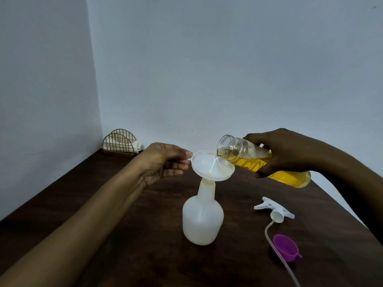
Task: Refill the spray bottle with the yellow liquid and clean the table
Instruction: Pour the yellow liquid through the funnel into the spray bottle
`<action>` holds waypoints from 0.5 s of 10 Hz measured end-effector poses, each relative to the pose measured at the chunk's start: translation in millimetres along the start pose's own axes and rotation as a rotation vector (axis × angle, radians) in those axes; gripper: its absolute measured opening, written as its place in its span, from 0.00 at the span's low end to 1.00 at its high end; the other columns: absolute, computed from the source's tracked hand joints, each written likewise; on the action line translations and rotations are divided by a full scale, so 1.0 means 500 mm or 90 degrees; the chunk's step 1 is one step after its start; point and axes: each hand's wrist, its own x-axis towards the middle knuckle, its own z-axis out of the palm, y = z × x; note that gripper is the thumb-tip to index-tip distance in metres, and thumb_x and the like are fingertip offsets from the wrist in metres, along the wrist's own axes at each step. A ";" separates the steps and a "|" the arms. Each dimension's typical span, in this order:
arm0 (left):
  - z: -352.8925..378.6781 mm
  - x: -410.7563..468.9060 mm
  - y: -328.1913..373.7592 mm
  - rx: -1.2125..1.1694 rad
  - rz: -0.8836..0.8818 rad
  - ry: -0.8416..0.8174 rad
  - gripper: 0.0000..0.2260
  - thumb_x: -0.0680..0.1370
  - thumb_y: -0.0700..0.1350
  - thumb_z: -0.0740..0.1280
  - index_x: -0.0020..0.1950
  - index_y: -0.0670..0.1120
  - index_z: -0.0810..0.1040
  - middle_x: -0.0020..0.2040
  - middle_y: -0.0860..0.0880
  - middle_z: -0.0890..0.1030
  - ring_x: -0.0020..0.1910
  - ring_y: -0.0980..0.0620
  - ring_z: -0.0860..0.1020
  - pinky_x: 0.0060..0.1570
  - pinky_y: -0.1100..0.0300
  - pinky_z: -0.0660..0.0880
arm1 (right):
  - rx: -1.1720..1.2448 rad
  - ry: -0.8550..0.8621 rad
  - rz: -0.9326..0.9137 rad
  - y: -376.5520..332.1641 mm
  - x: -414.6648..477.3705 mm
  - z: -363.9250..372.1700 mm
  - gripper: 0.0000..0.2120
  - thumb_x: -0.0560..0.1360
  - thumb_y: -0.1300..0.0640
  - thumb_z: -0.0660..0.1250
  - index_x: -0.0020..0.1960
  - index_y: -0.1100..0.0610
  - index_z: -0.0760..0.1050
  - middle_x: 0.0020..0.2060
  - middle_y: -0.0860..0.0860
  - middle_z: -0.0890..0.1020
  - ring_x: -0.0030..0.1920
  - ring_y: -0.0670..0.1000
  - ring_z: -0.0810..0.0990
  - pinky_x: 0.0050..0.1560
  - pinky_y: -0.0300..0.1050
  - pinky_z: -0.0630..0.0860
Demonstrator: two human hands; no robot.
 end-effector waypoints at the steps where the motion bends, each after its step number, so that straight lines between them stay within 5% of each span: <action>1: 0.000 -0.001 0.001 0.000 0.000 -0.001 0.03 0.75 0.37 0.67 0.42 0.40 0.81 0.28 0.49 0.82 0.24 0.59 0.79 0.25 0.68 0.76 | -0.005 0.002 -0.001 0.000 0.000 0.000 0.29 0.62 0.47 0.77 0.60 0.42 0.69 0.51 0.43 0.79 0.53 0.50 0.77 0.52 0.49 0.75; 5: -0.001 0.000 0.002 -0.001 0.000 -0.003 0.03 0.74 0.37 0.68 0.43 0.39 0.81 0.28 0.49 0.82 0.24 0.58 0.79 0.25 0.68 0.76 | -0.014 -0.005 0.004 -0.004 0.000 -0.003 0.29 0.63 0.47 0.77 0.60 0.44 0.69 0.50 0.44 0.79 0.53 0.51 0.77 0.51 0.49 0.74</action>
